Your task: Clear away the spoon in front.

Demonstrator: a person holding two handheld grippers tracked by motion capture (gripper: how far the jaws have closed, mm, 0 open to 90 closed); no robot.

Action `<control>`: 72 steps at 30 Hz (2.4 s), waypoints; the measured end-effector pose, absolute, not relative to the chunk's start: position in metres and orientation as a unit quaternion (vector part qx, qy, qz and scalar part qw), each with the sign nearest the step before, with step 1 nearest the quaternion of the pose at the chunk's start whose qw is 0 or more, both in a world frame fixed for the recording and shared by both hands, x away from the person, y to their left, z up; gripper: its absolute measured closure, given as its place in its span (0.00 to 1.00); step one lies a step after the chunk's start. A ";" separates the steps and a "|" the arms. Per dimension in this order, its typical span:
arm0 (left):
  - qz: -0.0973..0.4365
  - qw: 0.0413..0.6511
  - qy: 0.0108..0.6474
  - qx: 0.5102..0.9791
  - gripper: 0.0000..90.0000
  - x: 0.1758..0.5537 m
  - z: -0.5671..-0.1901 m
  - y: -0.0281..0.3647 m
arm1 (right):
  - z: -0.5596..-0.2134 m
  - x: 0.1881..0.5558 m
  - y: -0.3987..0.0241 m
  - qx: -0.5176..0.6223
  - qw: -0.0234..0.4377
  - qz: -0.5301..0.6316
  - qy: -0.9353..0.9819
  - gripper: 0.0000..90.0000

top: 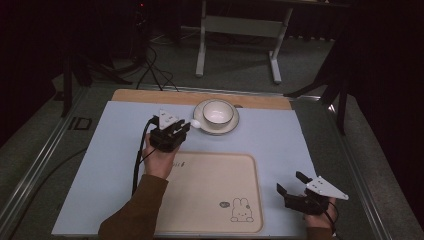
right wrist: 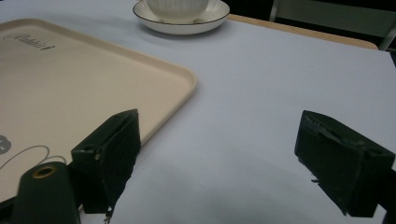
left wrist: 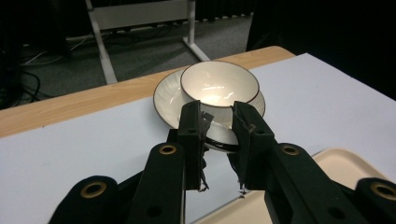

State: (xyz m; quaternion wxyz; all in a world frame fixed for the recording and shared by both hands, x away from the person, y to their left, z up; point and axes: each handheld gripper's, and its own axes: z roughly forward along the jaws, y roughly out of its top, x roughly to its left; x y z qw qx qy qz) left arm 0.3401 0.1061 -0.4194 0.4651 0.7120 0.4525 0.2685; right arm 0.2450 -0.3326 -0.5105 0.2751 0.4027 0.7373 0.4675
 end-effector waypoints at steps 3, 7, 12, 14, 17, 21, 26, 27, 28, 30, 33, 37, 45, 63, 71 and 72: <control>0.269 0.465 0.457 0.709 0.83 0.336 -0.422 0.111 | -0.511 0.245 -0.332 0.403 0.275 0.468 0.737 0.16; 0.272 0.464 0.461 0.706 0.83 0.332 -0.424 0.117 | -0.511 0.245 -0.332 0.402 0.275 0.467 0.738 0.16; 0.274 0.466 0.464 0.702 0.83 0.326 -0.426 0.123 | -0.511 0.245 -0.332 0.403 0.275 0.467 0.738 0.16; 0.273 0.465 0.464 0.702 0.83 0.324 -0.427 0.124 | -0.511 0.245 -0.332 0.402 0.275 0.467 0.738 0.16; 0.274 0.463 0.469 0.700 0.83 0.320 -0.430 0.128 | -0.511 0.245 -0.332 0.403 0.275 0.466 0.739 0.16; 0.278 0.461 0.472 0.699 0.83 0.316 -0.432 0.133 | -0.511 0.245 -0.332 0.403 0.275 0.466 0.739 0.16; 0.280 0.459 0.475 0.696 0.83 0.313 -0.433 0.136 | -0.511 0.245 -0.332 0.403 0.274 0.465 0.739 0.16; 0.281 0.459 0.477 0.695 0.83 0.311 -0.434 0.138 | -0.511 0.245 -0.332 0.403 0.274 0.465 0.739 0.16; 0.282 0.458 0.478 0.694 0.83 0.310 -0.435 0.138 | -0.511 0.245 -0.332 0.403 0.274 0.466 0.739 0.16; 0.284 0.455 0.478 0.696 0.83 0.307 -0.436 0.138 | -0.511 0.245 -0.332 0.403 0.274 0.466 0.739 0.16; 0.287 0.451 0.476 0.699 0.83 0.305 -0.437 0.139 | -0.511 0.245 -0.332 0.403 0.273 0.465 0.739 0.16; 0.290 0.446 0.479 0.698 0.83 0.299 -0.442 0.141 | -0.511 0.245 -0.331 0.403 0.273 0.465 0.740 0.16; 0.303 0.437 0.487 0.693 0.83 0.288 -0.447 0.149 | -0.511 0.246 -0.331 0.402 0.273 0.464 0.740 0.16; 0.313 0.431 0.502 0.681 0.83 0.266 -0.459 0.165 | -0.511 0.246 -0.330 0.402 0.273 0.463 0.741 0.16; 0.317 0.429 0.507 0.676 0.83 0.256 -0.462 0.171 | -0.511 0.248 -0.329 0.399 0.273 0.464 0.742 0.16; 0.319 0.428 0.508 0.676 0.83 0.255 -0.462 0.171 | -0.511 0.249 -0.329 0.399 0.273 0.464 0.743 0.16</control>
